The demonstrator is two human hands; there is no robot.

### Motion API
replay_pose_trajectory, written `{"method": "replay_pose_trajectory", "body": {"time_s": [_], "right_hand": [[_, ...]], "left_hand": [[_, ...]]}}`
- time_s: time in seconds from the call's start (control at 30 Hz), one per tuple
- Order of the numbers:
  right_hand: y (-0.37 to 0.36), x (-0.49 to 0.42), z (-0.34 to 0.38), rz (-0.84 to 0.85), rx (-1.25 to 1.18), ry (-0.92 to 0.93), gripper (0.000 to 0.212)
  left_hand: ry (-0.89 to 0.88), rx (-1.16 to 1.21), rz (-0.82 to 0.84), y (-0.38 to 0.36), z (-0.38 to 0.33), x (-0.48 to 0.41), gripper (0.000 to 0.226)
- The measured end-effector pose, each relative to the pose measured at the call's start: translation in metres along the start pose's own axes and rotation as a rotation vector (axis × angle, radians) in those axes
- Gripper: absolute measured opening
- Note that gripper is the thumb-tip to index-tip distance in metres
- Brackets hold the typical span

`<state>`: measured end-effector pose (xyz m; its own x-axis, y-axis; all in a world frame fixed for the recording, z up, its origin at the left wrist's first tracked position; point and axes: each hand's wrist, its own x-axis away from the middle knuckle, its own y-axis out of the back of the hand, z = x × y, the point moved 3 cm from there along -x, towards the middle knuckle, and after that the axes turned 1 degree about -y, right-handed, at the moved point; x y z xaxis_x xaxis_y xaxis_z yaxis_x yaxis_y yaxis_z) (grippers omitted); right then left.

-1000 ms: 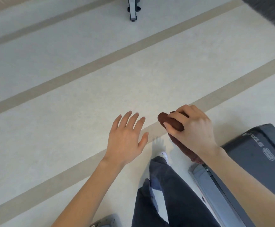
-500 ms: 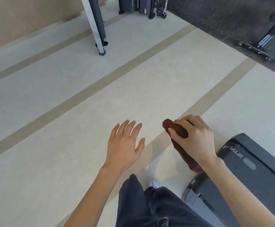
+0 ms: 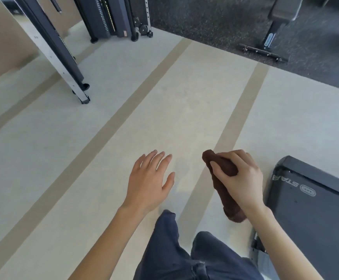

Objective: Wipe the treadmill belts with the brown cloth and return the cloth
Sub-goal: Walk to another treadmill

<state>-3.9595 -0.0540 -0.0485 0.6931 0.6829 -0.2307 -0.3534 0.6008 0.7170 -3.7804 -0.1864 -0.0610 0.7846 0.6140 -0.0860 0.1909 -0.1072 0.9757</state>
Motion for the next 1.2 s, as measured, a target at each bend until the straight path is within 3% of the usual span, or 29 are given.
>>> {"method": "replay_pose_trajectory", "body": {"time_s": [0.1, 0.4, 0.97, 1.2], "right_hand": [[-0.010, -0.016, 0.003, -0.050, -0.015, -0.096, 0.015], [-0.023, -0.084, -0.032, -0.120, 0.067, -0.308, 0.010], [0.038, -0.316, -0.155, -0.316, 0.105, -0.454, 0.015], [0.019, -0.383, -0.186, -0.461, 0.126, -0.642, 0.015]], "left_hand": [[-0.135, 0.023, 0.039, 0.000, 0.015, -0.043, 0.044], [-0.310, 0.035, 0.136, -0.029, 0.019, -0.167, 0.046], [-0.590, 0.033, 0.247, -0.066, -0.081, -0.453, 0.050], [-0.784, 0.019, 0.310, -0.096, -0.093, -0.572, 0.048]]}}
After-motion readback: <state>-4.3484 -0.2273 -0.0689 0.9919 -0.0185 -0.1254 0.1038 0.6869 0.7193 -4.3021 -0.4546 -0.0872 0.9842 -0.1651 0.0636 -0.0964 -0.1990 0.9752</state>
